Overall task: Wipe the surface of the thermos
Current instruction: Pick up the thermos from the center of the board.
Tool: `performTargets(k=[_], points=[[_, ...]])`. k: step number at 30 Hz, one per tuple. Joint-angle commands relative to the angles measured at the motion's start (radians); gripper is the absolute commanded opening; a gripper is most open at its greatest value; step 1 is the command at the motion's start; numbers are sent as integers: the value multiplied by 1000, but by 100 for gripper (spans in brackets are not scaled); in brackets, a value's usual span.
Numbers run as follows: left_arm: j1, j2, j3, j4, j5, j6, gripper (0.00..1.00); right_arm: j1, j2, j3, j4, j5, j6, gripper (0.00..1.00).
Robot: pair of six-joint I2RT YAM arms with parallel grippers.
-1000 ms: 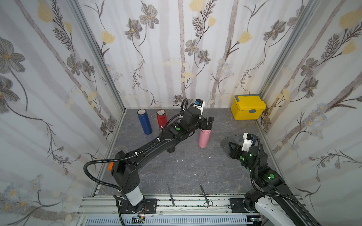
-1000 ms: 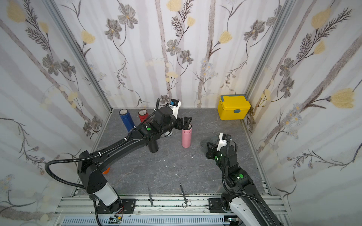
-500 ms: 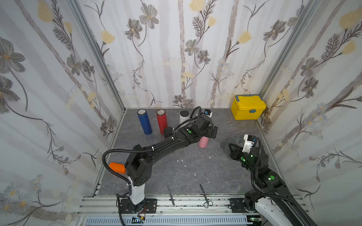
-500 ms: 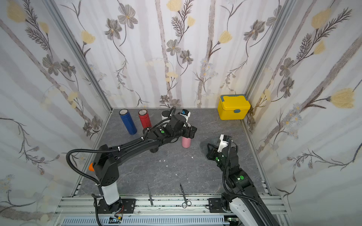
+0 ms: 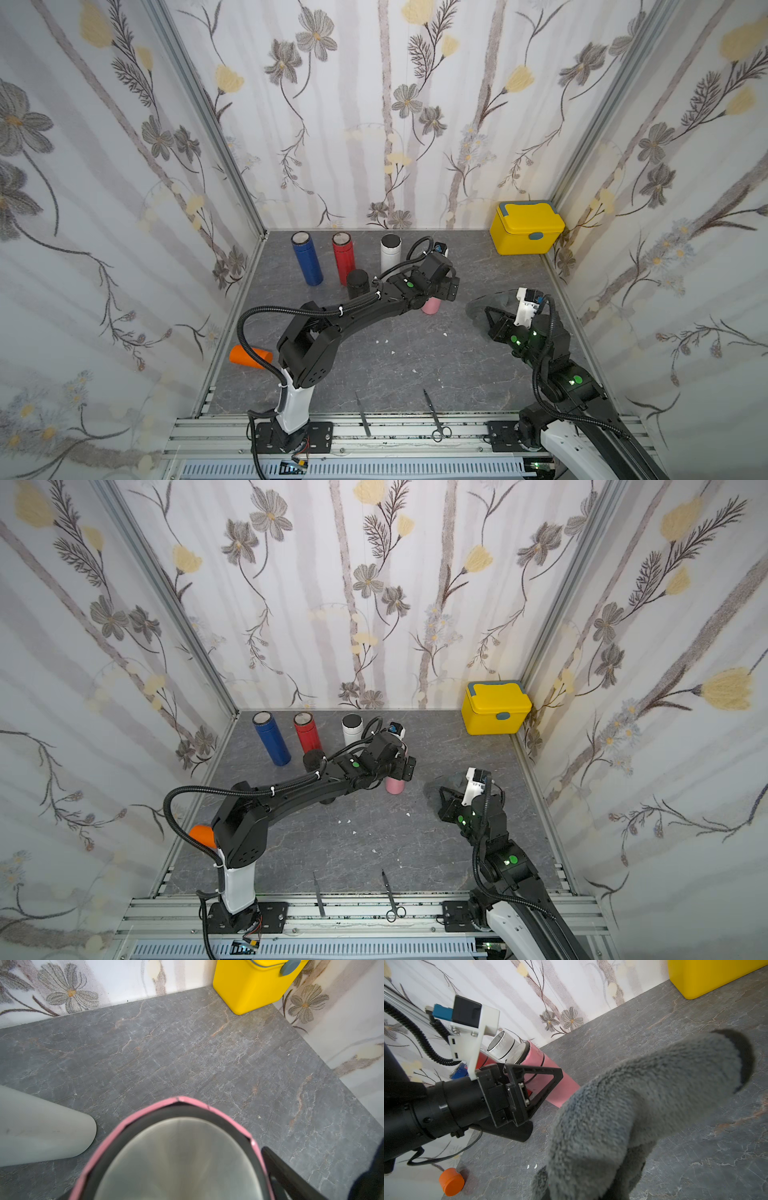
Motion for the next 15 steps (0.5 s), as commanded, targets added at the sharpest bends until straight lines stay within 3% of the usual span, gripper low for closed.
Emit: performTargets(k=[1,11,13,15], points=[[0,18,16,33,-36,2,93,-2,-11,-5,32,-9,8,0],[2,30,23,51,-61,17,65,-5,-19,-24,48,-27,6,0],[1,32,26,46,-63,26,52,-5,-19,-32,61,-40,1,0],[3,30,27,41,-58,35,27,-6,-22,-49,88,-66,-4,0]])
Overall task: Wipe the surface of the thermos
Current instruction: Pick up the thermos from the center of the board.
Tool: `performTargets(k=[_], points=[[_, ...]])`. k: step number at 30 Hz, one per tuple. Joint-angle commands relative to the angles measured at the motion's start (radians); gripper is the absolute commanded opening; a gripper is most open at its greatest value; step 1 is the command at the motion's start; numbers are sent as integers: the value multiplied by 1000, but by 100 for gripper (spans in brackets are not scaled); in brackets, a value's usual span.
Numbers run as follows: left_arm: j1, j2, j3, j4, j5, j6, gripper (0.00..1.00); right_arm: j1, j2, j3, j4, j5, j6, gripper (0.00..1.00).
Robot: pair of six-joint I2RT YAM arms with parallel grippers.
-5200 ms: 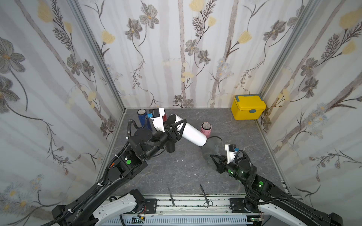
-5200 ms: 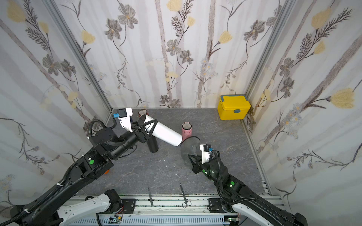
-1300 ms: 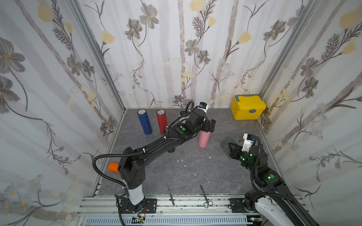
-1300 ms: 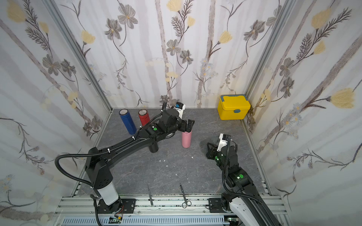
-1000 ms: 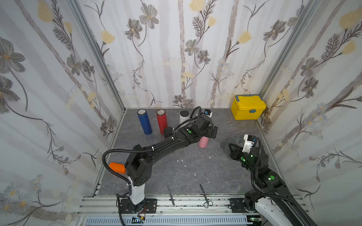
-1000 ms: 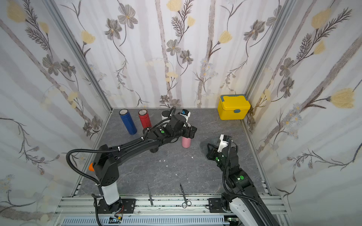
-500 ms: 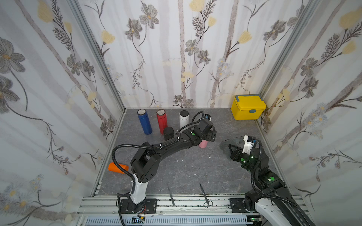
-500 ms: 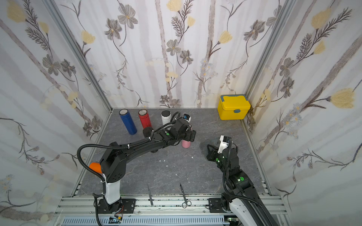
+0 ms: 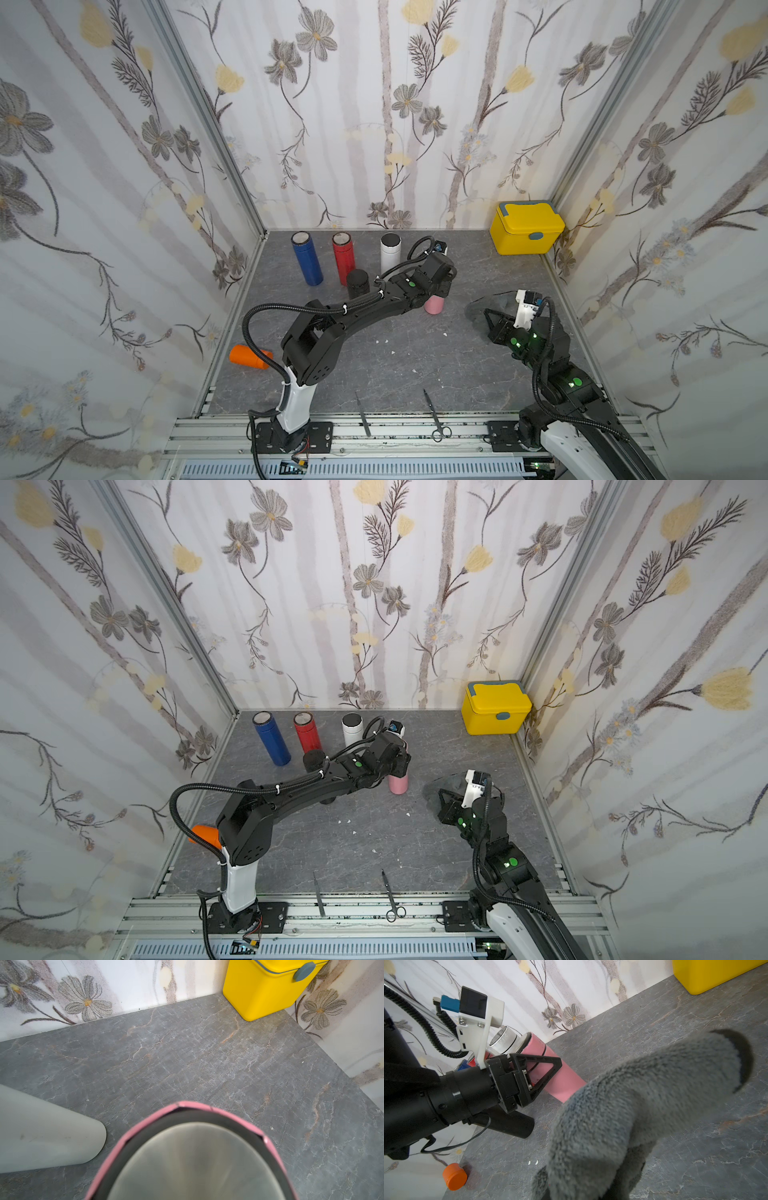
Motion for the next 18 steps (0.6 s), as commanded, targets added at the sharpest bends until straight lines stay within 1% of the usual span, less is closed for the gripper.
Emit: performTargets(k=[1,2,4,6,8,10,14,18], points=[[1,2,11,8,2,28,13,1,-3,-22,84,-49,-5,0],[2,-3,9,5,9,34,1,1,-2,-34,100,-65,-6,0],[3,-15,4,-6,22,40,0,1,-3,-56,144,-112,-9,0],[5,-43,-6,-25,56,29,0,1,6,-86,227,-218,-7,0],[5,-80,-27,-34,102,1,0,5,23,-117,333,-310,40,0],[5,-123,-54,-38,138,-38,0,21,41,-139,443,-363,73,0],[3,-228,-131,-34,183,-115,0,121,74,-113,564,-324,56,0],[-7,-330,-207,-11,242,-164,0,220,179,-51,646,-283,26,0]])
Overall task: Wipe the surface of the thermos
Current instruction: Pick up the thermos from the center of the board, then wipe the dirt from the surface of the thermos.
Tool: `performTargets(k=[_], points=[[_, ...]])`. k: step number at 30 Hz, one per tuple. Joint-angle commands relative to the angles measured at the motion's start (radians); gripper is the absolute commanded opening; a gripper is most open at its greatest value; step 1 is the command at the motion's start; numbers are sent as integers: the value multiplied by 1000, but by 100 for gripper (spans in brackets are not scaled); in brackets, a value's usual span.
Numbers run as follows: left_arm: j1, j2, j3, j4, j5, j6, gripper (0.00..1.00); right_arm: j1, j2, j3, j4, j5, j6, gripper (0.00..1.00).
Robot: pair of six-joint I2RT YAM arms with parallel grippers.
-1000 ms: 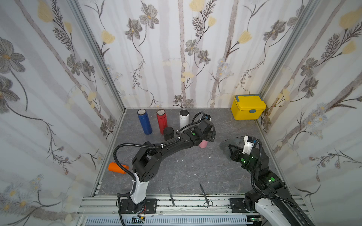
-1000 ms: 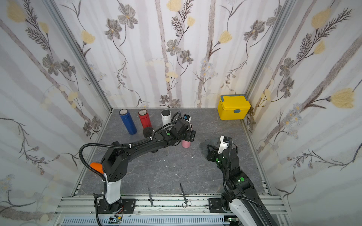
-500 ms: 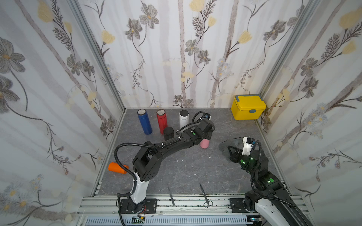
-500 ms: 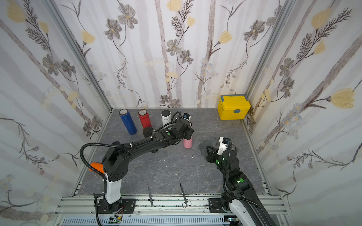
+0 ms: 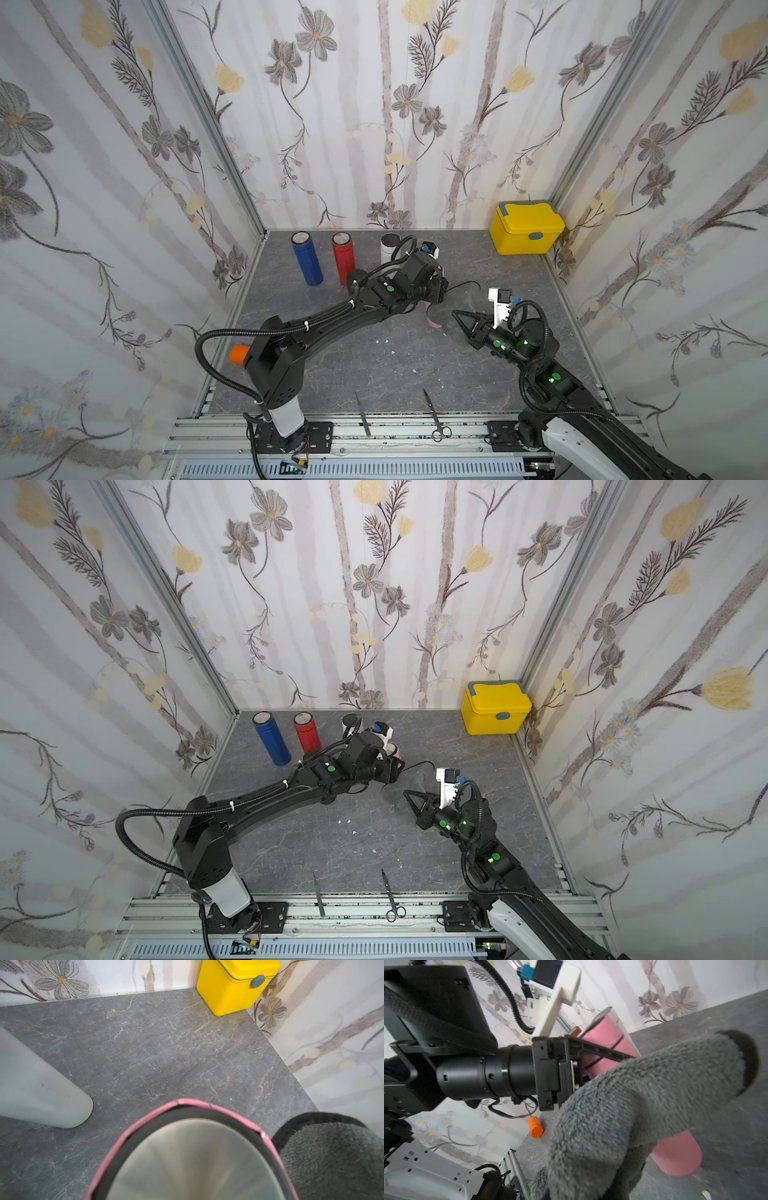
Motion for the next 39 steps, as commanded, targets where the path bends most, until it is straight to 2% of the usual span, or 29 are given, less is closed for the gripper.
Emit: performTargets(k=[1,4,7,12,15,18,22,26,28,30,34,36,39], points=[[-10,-81,-49,66,67,-71,0,43,75,47,144,30,-15,0],[-16,-167,-102,87,81,-97,0,48,181,39,178,80,37,0],[-18,-250,-164,107,75,-111,0,50,219,-41,241,112,82,0],[-18,-346,-215,89,32,-99,0,66,104,-159,174,172,115,0],[-18,-368,-235,93,61,-74,0,67,0,-154,104,184,92,0],[-24,-392,-279,147,175,6,0,67,-29,-98,114,116,45,0],[-35,-433,-334,201,259,102,0,66,66,44,130,-73,18,0],[-35,-487,-367,225,301,169,0,68,182,76,281,-340,98,0],[-35,-511,-381,232,313,199,0,68,222,47,282,-402,123,0],[-33,-532,-391,230,325,228,0,67,241,-8,222,-417,111,0],[-35,-546,-394,209,335,255,0,65,214,-108,70,-349,73,0],[-34,-550,-403,212,333,265,0,63,189,-97,-11,-297,39,0],[-35,-543,-419,215,335,286,0,57,159,-39,-31,-266,20,0]])
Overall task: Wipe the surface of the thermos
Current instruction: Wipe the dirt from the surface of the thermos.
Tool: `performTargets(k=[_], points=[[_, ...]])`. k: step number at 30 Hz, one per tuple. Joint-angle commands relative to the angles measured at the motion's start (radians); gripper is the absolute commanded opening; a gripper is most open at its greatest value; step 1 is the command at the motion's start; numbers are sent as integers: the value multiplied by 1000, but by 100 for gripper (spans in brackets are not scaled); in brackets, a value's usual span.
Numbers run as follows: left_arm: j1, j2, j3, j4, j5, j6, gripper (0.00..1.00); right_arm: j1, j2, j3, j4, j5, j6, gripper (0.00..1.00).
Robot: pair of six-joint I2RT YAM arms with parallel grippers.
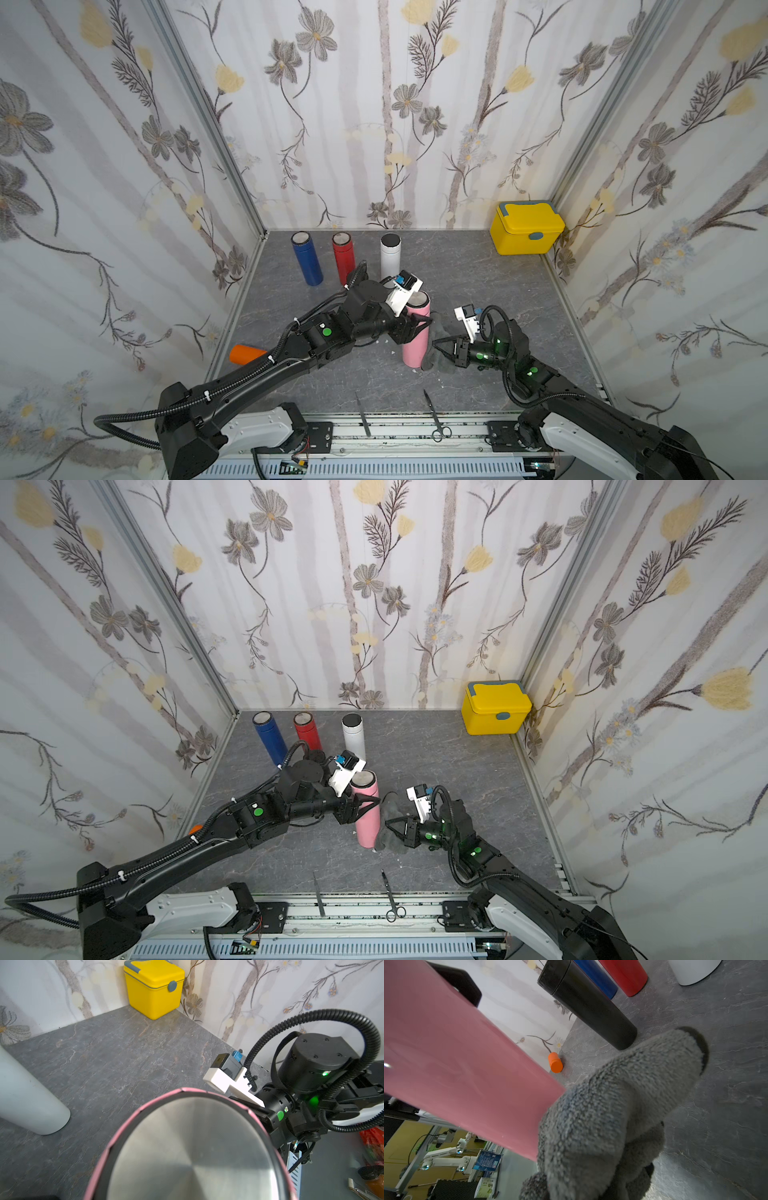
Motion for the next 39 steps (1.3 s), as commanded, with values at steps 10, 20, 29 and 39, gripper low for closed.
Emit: performTargets(k=[10,20,29,39], points=[[-3,-1,-93,255,39,6,0,-19,49,231,146,-9,4,0],[-2,-6,-122,356,-84,-43,0,-1,26,15,70,33,-33,0],[-6,86,-44,345,-303,-314,0,38,-99,153,21,302,-60,0],[-33,73,50,219,-466,-553,0,245,-55,117,287,634,-57,0]])
